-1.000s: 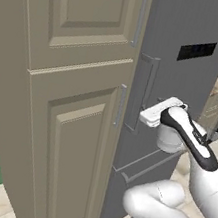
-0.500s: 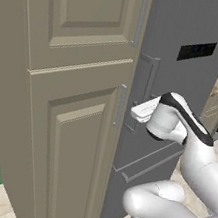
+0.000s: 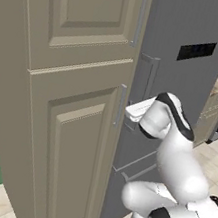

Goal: There is a bowl on the dining counter. Grab a lemon wedge from the fridge and place it in the bowl. Then get the liquor bottle and glass cup from the cabinet and place them next to the bowl.

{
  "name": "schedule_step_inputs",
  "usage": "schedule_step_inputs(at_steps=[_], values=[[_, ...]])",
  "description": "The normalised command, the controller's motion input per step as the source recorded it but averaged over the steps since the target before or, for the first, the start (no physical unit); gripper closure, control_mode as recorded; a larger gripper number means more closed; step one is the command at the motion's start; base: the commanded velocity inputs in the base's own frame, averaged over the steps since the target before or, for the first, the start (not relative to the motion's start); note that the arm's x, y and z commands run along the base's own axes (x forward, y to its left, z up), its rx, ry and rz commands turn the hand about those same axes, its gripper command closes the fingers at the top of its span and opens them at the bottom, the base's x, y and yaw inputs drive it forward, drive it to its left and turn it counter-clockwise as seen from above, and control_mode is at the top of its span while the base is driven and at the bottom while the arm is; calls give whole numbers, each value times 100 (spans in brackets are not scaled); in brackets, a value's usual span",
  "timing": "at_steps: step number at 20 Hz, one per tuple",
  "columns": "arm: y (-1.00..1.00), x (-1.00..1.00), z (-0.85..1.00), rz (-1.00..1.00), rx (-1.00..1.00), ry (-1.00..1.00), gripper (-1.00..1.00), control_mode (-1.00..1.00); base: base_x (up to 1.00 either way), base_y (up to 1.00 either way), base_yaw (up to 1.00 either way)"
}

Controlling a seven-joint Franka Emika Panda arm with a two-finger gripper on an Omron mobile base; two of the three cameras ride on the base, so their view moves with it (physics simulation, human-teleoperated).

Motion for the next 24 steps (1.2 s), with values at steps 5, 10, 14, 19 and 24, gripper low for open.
schedule_step_inputs(at_steps=[5, 10, 14, 19, 24], values=[[6, 28, 0, 0, 0, 3, 100, -100, 0, 0, 0], [5, 3, -4, 0, -3, 10, 100, -100, 0, 0, 0], [-8, -3, -1, 0, 0, 5, 100, -100, 0, 0, 0], [-24, -22, 20, 0, 0, 1, 100, -100, 0, 0, 0], [-37, -33, 50, 0, 0, 0, 100, -100, 0, 0, 0]])
